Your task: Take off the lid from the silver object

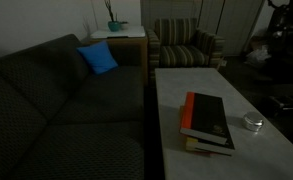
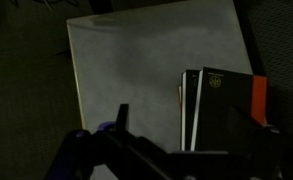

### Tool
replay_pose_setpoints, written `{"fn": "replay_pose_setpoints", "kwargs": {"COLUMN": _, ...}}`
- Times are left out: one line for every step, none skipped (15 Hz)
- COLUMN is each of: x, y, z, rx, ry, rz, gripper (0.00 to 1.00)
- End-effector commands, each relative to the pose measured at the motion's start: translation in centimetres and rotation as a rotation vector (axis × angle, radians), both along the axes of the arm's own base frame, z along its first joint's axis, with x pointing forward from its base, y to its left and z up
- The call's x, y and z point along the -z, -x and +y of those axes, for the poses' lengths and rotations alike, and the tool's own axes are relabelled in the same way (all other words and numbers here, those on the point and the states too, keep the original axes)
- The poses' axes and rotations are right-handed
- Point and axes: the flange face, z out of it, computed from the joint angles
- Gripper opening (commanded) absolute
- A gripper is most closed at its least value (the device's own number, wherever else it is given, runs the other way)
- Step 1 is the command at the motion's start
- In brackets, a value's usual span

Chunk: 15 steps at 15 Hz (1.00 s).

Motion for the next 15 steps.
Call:
{"fn": "replay_pose_setpoints", "kwargs": {"x": 5.2, "y": -1.6, "z": -1.5, "rx": -0.061, "ry": -0.039, "rz": 0.171, "gripper": 1.0}}
{"fn": "replay_pose_setpoints", "kwargs": {"x": 5.8, "y": -1.9, "z": -1.7, "rx": -0.107, "ry": -0.07, "rz": 0.197, "gripper": 1.0}}
{"fn": "replay_pose_setpoints", "kwargs": {"x": 4.5, "y": -0.7, "z": -0.8, "rx": -0.051, "ry": -0.03, "rz": 0.147, "gripper": 1.0}}
{"fn": "replay_pose_setpoints", "kwargs": {"x": 5.7, "y": -1.0, "z": -1.1, "rx": -0.072, "ry": -0.044, "rz": 0.176, "gripper": 1.0}}
{"fn": "replay_pose_setpoints", "kwargs": {"x": 6.4, "y": -1.2, "z": -1.3, "rx": -0.082, "ry": -0.052, "rz": 0.187, "gripper": 1.0}}
{"fn": "replay_pose_setpoints", "kwargs": {"x": 6.8, "y": -1.4, "z": -1.4, "rx": -0.086, "ry": -0.056, "rz": 0.192, "gripper": 1.0}}
{"fn": "replay_pose_setpoints", "kwargs": {"x": 6.7, "y": -1.6, "z": -1.5, "rx": -0.088, "ry": -0.057, "rz": 0.191, "gripper": 1.0}}
{"fn": "replay_pose_setpoints", "kwargs": {"x": 6.6, "y": -1.7, "z": -1.5, "rx": -0.089, "ry": -0.057, "rz": 0.189, "gripper": 1.0}}
{"fn": "replay_pose_setpoints", "kwargs": {"x": 6.4, "y": -1.8, "z": -1.5, "rx": -0.09, "ry": -0.057, "rz": 0.188, "gripper": 1.0}}
{"fn": "replay_pose_setpoints", "kwargs": {"x": 6.8, "y": -2.0, "z": -1.2, "rx": -0.105, "ry": -0.036, "rz": 0.182, "gripper": 1.0}}
{"fn": "replay_pose_setpoints", "kwargs": {"x": 7.5, "y": -2.1, "z": -1.0, "rx": -0.102, "ry": -0.022, "rz": 0.177, "gripper": 1.0}}
{"fn": "replay_pose_setpoints", "kwargs": {"x": 8.4, "y": -2.3, "z": -0.8, "rx": -0.094, "ry": 0.0, "rz": 0.161, "gripper": 1.0}}
{"fn": "replay_pose_setpoints", "kwargs": {"x": 9.3, "y": -2.5, "z": -0.7, "rx": -0.087, "ry": 0.021, "rz": 0.147, "gripper": 1.0}}
{"fn": "replay_pose_setpoints", "kwargs": {"x": 10.6, "y": -2.7, "z": -0.4, "rx": -0.077, "ry": 0.045, "rz": 0.126, "gripper": 1.0}}
{"fn": "replay_pose_setpoints", "kwargs": {"x": 11.9, "y": -2.8, "z": -0.3, "rx": -0.066, "ry": 0.058, "rz": 0.11, "gripper": 1.0}}
